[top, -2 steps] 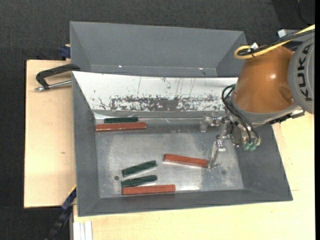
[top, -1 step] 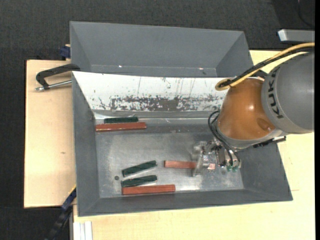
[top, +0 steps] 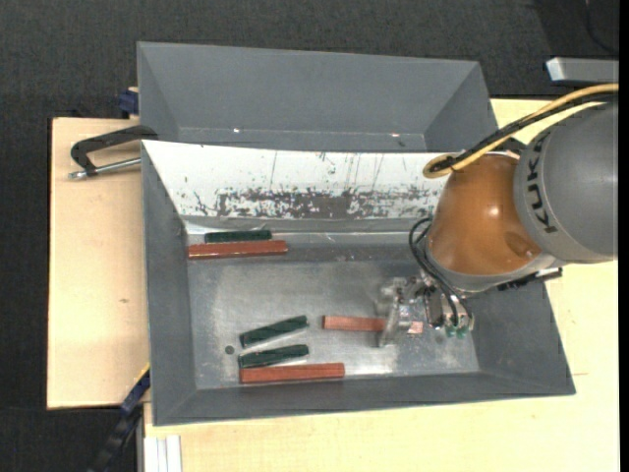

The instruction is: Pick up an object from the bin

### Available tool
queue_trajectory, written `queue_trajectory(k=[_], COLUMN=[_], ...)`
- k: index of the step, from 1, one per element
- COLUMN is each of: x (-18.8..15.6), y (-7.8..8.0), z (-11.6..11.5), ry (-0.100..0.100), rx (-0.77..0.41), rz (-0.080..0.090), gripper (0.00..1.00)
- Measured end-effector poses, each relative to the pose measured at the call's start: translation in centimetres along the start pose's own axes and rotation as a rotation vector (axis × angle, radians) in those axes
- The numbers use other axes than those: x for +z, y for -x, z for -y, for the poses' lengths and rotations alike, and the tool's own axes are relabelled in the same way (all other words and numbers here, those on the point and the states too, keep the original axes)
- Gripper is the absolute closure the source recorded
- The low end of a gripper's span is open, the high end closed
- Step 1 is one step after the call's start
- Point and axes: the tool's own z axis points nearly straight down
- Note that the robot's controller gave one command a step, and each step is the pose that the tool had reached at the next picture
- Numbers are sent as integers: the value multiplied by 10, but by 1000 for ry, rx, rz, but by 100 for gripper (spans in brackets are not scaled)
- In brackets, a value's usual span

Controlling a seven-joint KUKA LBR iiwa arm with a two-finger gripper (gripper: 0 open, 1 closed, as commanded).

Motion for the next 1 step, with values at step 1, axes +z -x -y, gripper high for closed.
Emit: queue_trajectory(k=[1], x=[-132], y=[14], z=[-4], ry=[0], rx=[23], rz=[4], gripper=[100])
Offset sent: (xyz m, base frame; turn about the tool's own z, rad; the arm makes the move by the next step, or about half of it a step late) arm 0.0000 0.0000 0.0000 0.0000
